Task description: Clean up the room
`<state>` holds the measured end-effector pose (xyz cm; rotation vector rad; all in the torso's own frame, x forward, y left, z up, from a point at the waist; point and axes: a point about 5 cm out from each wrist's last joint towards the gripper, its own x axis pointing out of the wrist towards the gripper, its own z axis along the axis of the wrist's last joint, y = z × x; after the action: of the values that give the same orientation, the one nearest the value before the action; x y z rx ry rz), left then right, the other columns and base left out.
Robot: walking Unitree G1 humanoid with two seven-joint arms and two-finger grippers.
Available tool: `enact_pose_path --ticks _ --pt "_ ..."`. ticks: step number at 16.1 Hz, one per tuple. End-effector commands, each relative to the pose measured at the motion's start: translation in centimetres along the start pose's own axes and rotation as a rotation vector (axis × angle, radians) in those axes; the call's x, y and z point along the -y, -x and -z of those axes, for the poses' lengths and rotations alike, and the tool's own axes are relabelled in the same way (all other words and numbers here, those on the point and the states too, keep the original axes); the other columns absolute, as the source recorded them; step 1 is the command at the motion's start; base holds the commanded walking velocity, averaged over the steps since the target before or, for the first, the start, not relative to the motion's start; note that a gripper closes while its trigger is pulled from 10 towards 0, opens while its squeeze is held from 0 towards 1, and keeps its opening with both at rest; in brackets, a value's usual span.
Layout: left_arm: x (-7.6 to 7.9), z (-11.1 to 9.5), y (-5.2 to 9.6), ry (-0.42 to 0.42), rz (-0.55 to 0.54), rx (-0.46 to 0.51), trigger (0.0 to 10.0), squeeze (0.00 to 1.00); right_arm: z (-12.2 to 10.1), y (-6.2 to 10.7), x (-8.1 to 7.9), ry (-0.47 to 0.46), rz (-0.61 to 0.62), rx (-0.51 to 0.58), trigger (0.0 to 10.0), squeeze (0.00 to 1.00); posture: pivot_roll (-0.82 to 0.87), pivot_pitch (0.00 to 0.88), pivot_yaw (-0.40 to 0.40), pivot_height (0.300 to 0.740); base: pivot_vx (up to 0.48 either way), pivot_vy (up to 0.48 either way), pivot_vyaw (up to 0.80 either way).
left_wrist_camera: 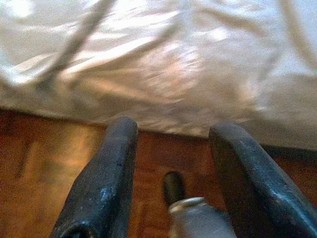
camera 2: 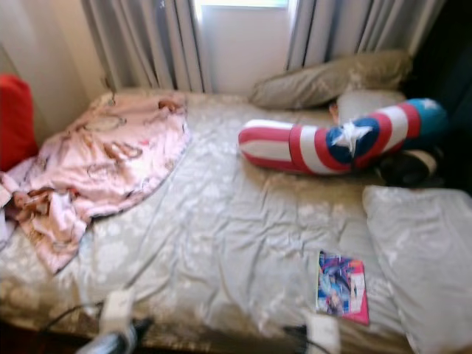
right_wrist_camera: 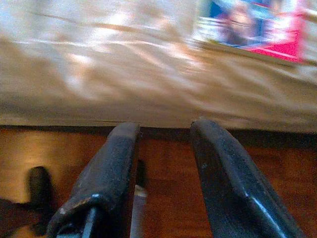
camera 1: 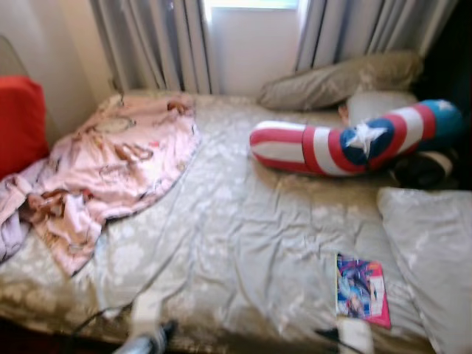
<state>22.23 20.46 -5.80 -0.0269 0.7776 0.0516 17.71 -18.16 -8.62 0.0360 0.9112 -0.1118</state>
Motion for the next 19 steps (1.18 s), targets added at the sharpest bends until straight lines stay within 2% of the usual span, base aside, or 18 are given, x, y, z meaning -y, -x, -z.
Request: enact_pose_path --ticks 1,3,19 --pt "0.58 0.42 -0.01 0.002 0.015 -0.022 10.0 0.0 -0.02 0.05 0.91 -0.001 0.025 0.002 10.0 0.0 -0.04 0.029 0.022 0.74 0.0 0.0 0.0" --pt "0.63 0.65 0.04 0.003 0.017 -0.027 10.0 0.0 -0.02 0.05 0.94 -0.005 0.028 0.003 10.0 0.0 -0.04 0.031 0.023 0.74 0.0 0.0 0.0" --pt "0.51 1.41 0.24 0.01 0.017 -0.048 10.0 0.0 0.34 0.12 1.02 -0.003 0.027 -0.011 10.0 0.0 -0.04 0.035 0.023 0.74 0.0 0.308 0.0"
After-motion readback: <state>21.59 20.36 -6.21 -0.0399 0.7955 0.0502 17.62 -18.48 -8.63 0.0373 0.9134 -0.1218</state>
